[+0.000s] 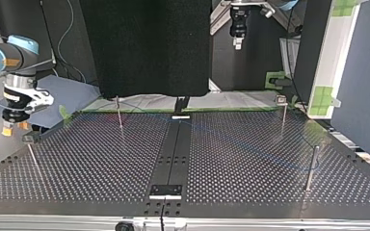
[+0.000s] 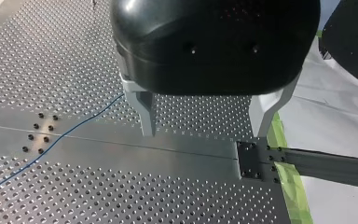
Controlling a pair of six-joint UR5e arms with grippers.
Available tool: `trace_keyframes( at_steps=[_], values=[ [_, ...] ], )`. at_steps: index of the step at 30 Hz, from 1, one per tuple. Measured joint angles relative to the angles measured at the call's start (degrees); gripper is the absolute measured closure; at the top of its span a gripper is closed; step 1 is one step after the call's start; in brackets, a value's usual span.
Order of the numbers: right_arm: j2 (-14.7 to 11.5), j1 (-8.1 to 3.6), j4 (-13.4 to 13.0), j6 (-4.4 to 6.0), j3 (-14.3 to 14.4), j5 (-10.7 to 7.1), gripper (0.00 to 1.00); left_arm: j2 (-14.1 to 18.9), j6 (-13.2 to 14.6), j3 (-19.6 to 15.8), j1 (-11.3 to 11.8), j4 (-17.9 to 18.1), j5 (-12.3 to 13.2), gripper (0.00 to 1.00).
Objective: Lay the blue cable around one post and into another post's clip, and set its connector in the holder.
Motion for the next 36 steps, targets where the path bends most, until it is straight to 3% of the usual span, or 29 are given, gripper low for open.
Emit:
trace_keyframes(
  at_steps=[9, 16, 22, 30, 33, 36],
  values=[
    [-0.2, 5.05, -4.6, -1.32, 5.1, 4.92, 0.01, 0.0, -0.7, 0.0, -0.2, -0.2, 0.9, 0.0],
    [-0.1, 8.57, -4.7, -3.1, 8.6, 8.44, 0.01, 0.0, -1.9, 0.0, -0.4, -0.2, 1.6, 0.0],
    [-0.1, 11.65, -4.4, -3.64, 11.6, 11.53, 0.01, 0.0, -2.6, 0.0, -0.4, 0.1, 1.7, 0.0],
    [0.0, 15.68, -5.4, -5.56, 12.8, 15.47, 0.01, 0.0, -5.2, 0.0, -0.6, 1.4, 3.0, 0.0],
    [0.1, 17.19, -5.4, -5.72, 12.8, 15.85, 0.01, 0.0, -6.1, 0.0, -0.6, 2.3, 4.1, 0.0],
    [0.1, 18.76, -5.4, -5.65, 12.8, 15.04, 0.01, 0.1, -6.5, 0.1, -0.6, 3.5, 5.1, 0.0]
  ],
)
